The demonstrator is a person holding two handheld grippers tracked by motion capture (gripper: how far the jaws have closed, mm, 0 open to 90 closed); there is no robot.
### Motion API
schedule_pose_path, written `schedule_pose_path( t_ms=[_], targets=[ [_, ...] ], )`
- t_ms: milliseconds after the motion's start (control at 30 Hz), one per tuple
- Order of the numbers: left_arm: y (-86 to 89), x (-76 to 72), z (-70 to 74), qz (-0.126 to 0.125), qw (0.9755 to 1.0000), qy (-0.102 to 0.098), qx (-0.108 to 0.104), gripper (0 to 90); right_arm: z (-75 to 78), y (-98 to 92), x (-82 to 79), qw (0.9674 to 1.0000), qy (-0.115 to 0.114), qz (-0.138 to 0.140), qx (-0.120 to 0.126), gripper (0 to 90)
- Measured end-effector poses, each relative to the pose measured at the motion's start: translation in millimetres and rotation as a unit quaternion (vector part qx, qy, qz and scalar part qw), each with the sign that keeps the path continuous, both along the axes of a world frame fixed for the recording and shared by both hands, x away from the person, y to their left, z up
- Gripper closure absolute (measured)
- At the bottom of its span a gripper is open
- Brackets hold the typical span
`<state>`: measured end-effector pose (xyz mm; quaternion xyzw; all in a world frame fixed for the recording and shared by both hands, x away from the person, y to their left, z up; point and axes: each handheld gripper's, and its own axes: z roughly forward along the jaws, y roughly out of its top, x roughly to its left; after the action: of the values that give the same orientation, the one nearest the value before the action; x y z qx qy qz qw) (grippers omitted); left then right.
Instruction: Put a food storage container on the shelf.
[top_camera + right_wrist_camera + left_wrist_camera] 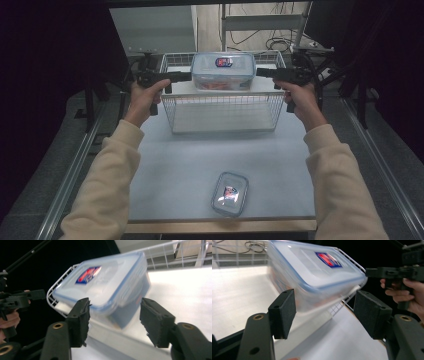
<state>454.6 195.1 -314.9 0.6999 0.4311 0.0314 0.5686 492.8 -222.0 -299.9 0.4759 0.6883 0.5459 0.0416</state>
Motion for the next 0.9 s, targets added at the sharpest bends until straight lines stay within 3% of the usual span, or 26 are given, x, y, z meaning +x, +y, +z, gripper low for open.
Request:
schedule_pose_path(
  t_ms=[133,233,400,600,900],
  targets=[
    [-2.8,-17.1,-6.7,-0.012,0.9999,-0.007,0.003,34.0,-8.0,-3.7,-12.9,0.9999,-0.005,0.01,-0.011,53.0],
    [-5.8,-29.0,-13.8,-0.024,0.9996,-0.004,0.012,33.0,-16.3,-5.4,-19.9,0.9995,0.0,0.018,-0.024,67.5],
    [-9.7,-45.9,-27.8,-0.04,0.9988,-0.008,0.026,32.1,-28.6,-3.7,-29.3,0.9972,-0.005,0.043,-0.06,85.1],
    [-13.2,-57.4,-37.9,-0.052,0.9982,-0.013,0.027,31.5,-31.7,6.8,-33.3,0.9941,-0.023,0.066,-0.083,89.2],
    [-19.9,-67.2,-63.2,-0.074,0.997,-0.003,0.025,30.9,-36.6,35.1,-24.2,0.9928,-0.027,0.076,-0.089,89.2]
  ],
)
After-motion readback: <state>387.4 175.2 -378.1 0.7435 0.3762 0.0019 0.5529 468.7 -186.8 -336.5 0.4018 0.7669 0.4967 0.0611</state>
